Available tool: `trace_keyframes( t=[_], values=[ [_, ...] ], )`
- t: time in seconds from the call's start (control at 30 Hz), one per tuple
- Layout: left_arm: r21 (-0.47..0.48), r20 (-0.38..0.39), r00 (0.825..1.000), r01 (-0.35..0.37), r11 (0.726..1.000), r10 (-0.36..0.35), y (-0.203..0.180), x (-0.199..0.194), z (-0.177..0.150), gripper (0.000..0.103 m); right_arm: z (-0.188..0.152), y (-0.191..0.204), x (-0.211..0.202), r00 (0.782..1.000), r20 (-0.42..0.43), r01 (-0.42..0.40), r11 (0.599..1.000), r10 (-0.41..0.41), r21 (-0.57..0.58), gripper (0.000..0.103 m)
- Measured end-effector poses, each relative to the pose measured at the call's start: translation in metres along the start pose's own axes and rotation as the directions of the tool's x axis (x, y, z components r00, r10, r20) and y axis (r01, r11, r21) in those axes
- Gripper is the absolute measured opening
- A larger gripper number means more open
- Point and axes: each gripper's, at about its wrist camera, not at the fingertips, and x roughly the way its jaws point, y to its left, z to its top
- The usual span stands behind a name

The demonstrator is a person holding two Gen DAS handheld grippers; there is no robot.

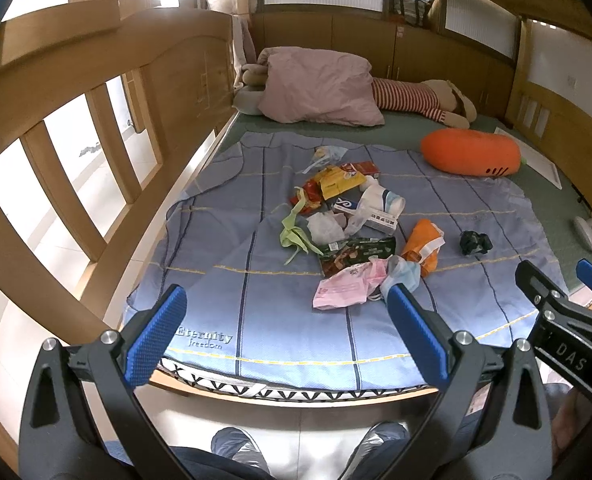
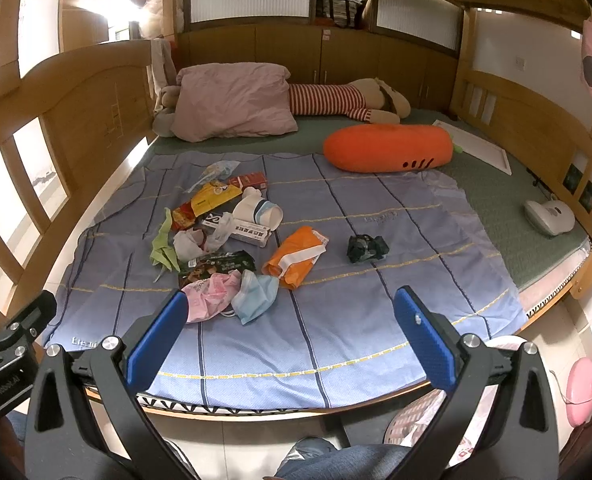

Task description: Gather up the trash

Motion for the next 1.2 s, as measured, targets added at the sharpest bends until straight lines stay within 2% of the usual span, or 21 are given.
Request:
trace_keyframes(
  t=[0.93,1.0,1.07,1.13,1.17,1.2],
  values=[
    [0.001,-0.017,1.000,-0.008,1.000,0.008,0.004,0.009,-0.002,0.100,0.002,-0.002,0.005,1.000,-0.003,0.009,1.000,-0.009,0.011,0.100],
    [0.007,0.004,1.000,-0.013,1.000,0.013,0.003,0.012,-0.002,0.100,0.003,-0.006,0.008,1.000,0.008,0.026,0.999,-0.026,0.028,0.100],
    [0.026,0.049,0.998,-0.031,0.999,0.030,0.001,0.014,-0.003,0.100,0.003,-0.011,0.010,1.000,0.017,-0.005,0.999,0.004,0.050,0.100],
    [0.028,0.106,0.994,-0.009,1.000,0.006,0.004,0.017,-0.008,0.100,-0.001,-0.016,0.010,0.998,0.065,-0.029,0.997,0.025,0.074,0.100],
    [0.032,0.119,0.992,0.025,0.999,-0.029,0.004,0.019,-0.011,0.100,-0.002,-0.017,0.013,0.998,0.062,-0.035,0.996,0.030,0.081,0.100],
    [0.028,0.130,0.986,0.106,0.994,-0.108,0.008,0.020,-0.016,0.100,-0.003,-0.018,0.016,0.998,0.052,-0.043,0.995,0.039,0.086,0.100]
  ],
)
